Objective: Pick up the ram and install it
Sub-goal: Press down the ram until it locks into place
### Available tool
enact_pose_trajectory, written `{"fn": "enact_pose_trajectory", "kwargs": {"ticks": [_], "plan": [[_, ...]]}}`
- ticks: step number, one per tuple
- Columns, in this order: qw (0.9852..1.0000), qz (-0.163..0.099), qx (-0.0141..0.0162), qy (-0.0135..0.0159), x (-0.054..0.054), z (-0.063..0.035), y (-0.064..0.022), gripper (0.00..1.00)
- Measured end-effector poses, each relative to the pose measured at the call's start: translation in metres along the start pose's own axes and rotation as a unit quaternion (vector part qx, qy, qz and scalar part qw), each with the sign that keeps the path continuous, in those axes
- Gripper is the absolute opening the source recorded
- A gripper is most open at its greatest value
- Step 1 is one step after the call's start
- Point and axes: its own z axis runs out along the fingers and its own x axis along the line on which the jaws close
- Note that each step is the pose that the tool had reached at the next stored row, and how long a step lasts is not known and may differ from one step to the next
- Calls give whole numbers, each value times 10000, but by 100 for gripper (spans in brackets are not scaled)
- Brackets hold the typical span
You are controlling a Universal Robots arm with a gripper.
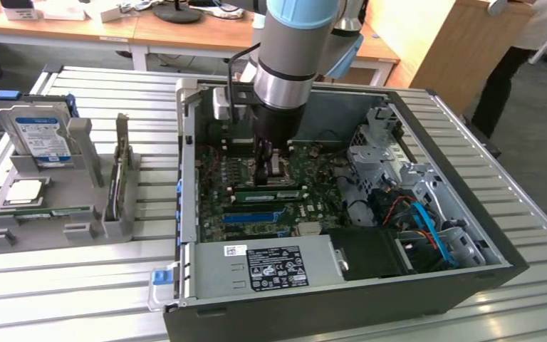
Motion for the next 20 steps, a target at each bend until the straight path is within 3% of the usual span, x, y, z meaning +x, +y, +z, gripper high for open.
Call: {"fn": "enact_pose_trajectory", "kwargs": {"ticks": [6, 17, 20], "plan": [[10000, 0, -1, 1, 1, -2, -34, 11], [10000, -7, 0, -2, 11, -6, -271, 11], [10000, -7, 0, -2, 11, -6, -282, 11]]}}
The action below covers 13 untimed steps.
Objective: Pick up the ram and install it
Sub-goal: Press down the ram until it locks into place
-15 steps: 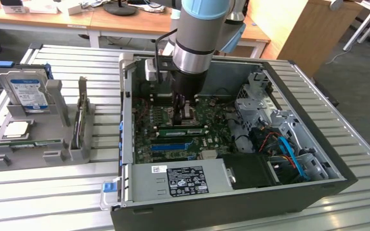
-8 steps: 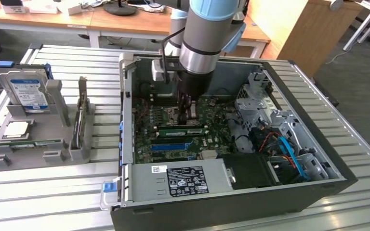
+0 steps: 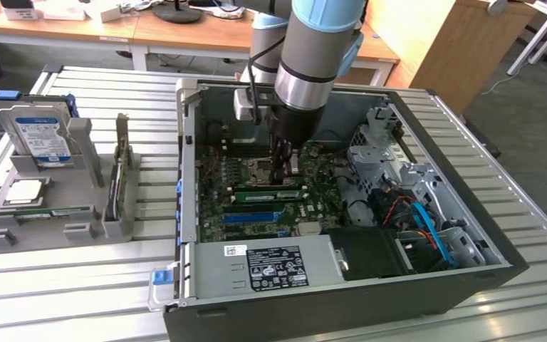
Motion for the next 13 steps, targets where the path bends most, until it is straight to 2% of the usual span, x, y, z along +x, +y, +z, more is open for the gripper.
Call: {"fn": "enact_pose_trajectory", "kwargs": {"ticks": [13], "plan": [[10000, 0, -2, 0, 1, -1, -41, 11]]}}
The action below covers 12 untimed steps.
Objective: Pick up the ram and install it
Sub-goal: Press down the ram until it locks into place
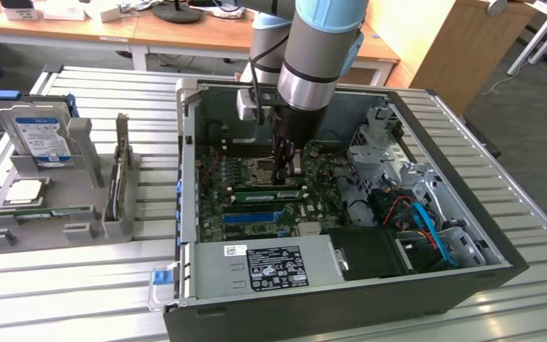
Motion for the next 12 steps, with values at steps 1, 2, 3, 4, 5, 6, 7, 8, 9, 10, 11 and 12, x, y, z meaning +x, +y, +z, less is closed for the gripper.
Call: {"fn": "enact_pose_trajectory", "kwargs": {"ticks": [1, 2, 3, 4, 5, 6, 7, 8, 9, 10, 11, 12], "plan": [[10000, 0, 0, 0, 0, 0, 0, 11], [10000, 0, 0, 0, 0, 0, 0, 11], [10000, 0, 0, 0, 0, 0, 0, 11], [10000, 0, 0, 0, 0, 0, 0, 11], [10000, 0, 0, 0, 0, 0, 0, 11], [10000, 0, 0, 0, 0, 0, 0, 11], [10000, 0, 0, 0, 0, 0, 0, 11], [10000, 0, 0, 0, 0, 0, 0, 11], [10000, 0, 0, 0, 0, 0, 0, 11], [10000, 1, 0, 0, 0, 0, 0, 11], [10000, 12, 0, 0, 0, 0, 0, 11], [10000, 39, 0, 0, 0, 0, 0, 11]]}}
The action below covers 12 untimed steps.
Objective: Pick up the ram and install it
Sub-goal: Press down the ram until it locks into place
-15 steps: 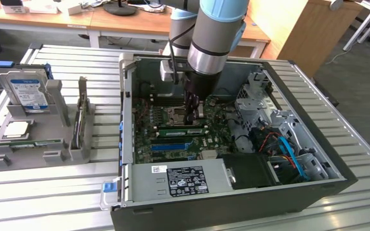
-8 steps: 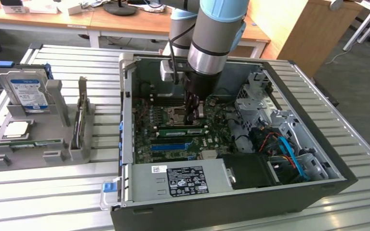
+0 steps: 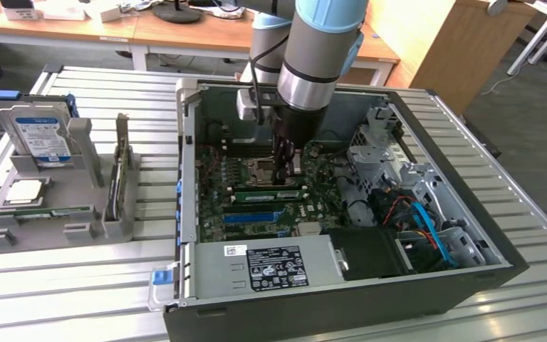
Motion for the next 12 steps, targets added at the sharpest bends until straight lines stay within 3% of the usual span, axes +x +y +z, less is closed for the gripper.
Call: {"fn": "enact_pose_trajectory", "kwargs": {"ticks": [6, 12], "plan": [[9991, 416, 0, -9, 0, 1, 1, 11], [9959, 909, 0, -20, 0, 1, 0, 11]]}}
